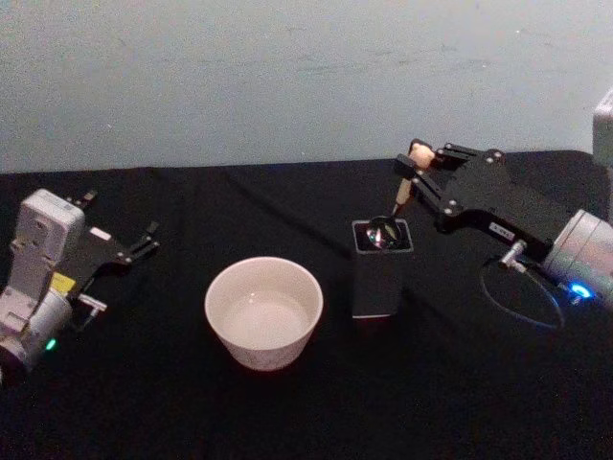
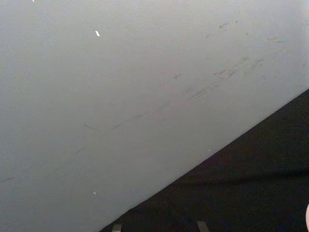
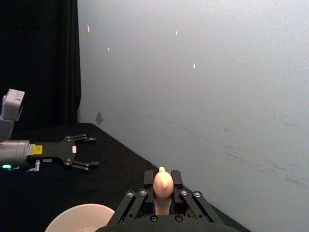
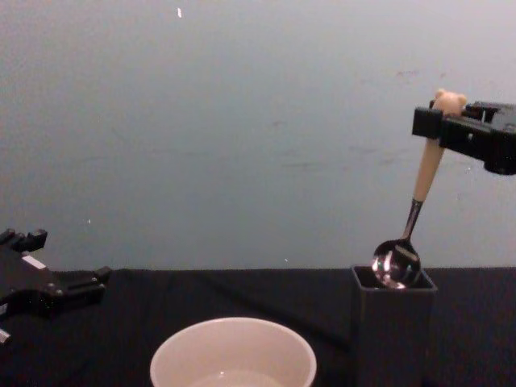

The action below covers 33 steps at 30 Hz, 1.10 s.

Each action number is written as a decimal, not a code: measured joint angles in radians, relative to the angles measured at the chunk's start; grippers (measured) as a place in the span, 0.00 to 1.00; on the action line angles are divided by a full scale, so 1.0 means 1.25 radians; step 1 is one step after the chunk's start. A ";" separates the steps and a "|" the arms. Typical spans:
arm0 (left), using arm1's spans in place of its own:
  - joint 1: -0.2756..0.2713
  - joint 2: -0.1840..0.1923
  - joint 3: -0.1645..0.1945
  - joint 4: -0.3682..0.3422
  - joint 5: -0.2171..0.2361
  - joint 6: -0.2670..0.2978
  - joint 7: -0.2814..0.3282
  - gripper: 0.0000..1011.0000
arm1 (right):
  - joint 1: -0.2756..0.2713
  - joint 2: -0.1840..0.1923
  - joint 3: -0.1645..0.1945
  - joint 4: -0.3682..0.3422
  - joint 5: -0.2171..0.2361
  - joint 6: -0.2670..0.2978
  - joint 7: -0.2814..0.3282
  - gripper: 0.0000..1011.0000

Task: Pick up the stirring spoon with one hand, stir inside the cup, then place it back in its original position.

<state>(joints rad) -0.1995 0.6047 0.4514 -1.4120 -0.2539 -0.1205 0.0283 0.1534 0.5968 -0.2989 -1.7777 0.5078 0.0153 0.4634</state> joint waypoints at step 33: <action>0.000 0.000 0.000 0.000 0.000 0.000 0.000 0.99 | 0.009 -0.091 -0.038 0.114 -0.019 0.065 -0.067 0.21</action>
<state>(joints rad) -0.1995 0.6047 0.4514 -1.4120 -0.2539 -0.1205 0.0282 0.1649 0.4825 -0.3464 -1.6347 0.4835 0.0960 0.3797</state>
